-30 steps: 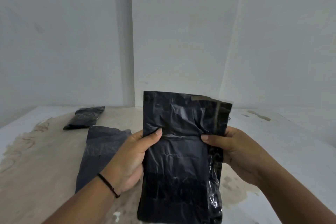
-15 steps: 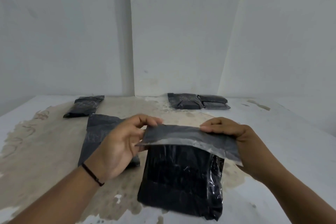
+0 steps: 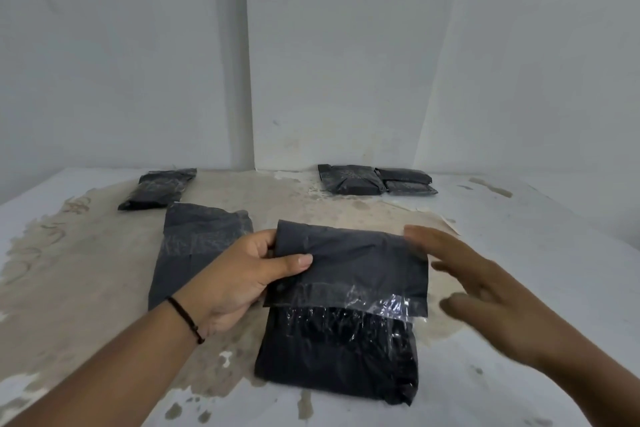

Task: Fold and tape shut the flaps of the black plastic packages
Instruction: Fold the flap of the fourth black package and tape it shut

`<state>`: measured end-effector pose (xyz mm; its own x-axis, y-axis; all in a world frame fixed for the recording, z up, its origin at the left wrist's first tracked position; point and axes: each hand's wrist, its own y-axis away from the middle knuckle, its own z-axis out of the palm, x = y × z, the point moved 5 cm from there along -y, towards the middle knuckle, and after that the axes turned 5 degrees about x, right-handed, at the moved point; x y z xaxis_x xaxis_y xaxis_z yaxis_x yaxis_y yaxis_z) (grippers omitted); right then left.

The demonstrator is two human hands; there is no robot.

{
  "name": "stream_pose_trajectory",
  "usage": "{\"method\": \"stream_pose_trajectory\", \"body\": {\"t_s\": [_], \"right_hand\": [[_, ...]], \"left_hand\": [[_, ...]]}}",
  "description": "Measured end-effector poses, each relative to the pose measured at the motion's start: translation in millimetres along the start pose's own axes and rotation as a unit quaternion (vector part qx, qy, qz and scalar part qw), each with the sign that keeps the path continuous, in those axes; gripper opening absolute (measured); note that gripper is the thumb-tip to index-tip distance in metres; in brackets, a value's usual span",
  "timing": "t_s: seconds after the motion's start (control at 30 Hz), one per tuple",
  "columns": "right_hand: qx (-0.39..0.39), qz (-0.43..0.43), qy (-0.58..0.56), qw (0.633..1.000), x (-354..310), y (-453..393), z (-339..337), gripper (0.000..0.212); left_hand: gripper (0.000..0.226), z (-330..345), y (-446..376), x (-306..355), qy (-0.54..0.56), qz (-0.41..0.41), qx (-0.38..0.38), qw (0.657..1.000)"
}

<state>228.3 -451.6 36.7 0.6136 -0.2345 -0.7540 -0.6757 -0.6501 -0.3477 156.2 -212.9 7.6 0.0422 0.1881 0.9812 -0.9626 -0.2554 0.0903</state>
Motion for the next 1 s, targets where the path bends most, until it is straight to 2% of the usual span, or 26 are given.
{"method": "stream_pose_trajectory", "body": {"t_s": [0.07,0.13,0.17,0.2,0.3,0.37,0.47,0.53,0.63,0.73,0.8,0.9,1.0], "right_hand": [[0.027,0.105,-0.137,0.985,9,2,-2,0.078],[0.031,0.185,-0.169,0.968,17,-3,5,0.099],[0.013,0.206,-0.171,0.963,19,-5,13,0.101],[-0.003,0.217,-0.180,0.960,20,-7,20,0.092],[-0.012,0.216,-0.198,0.956,19,-9,29,0.049],[-0.010,0.205,-0.197,0.959,20,-9,29,0.039],[0.006,0.201,-0.201,0.959,23,-10,30,0.034],[0.019,0.198,-0.200,0.959,24,-11,31,0.036],[0.038,0.204,-0.224,0.952,28,-11,32,0.041],[0.042,0.224,-0.240,0.944,30,-12,29,0.043],[0.014,0.224,-0.231,0.947,27,-19,22,0.047],[-0.085,0.228,-0.214,0.946,19,-33,11,0.063],[-0.167,0.248,-0.145,0.943,15,-46,10,0.079]], "left_hand": [[0.040,1,0,-1,0.003,0.007,0.001,1.000],[0.042,4,0,-1,0.002,0.013,-0.001,1.000],[0.043,6,1,-1,0.002,0.016,-0.001,1.000],[0.042,8,1,-2,0.002,0.019,-0.002,1.000],[0.039,7,4,-3,0.013,0.028,-0.005,1.000],[0.040,4,6,-6,0.034,0.023,-0.010,0.999],[0.041,4,9,-14,0.052,0.000,-0.033,0.998],[0.046,6,11,-18,0.011,-0.013,-0.041,0.999],[0.050,6,9,-22,-0.061,0.013,-0.013,0.998],[0.058,11,10,-27,-0.026,-0.005,-0.016,1.000],[0.067,12,10,-24,-0.006,-0.034,-0.053,0.998],[0.079,9,-1,-9,-0.050,-0.059,-0.104,0.992],[0.063,25,-8,-7,-0.084,-0.100,-0.180,0.975]]}}
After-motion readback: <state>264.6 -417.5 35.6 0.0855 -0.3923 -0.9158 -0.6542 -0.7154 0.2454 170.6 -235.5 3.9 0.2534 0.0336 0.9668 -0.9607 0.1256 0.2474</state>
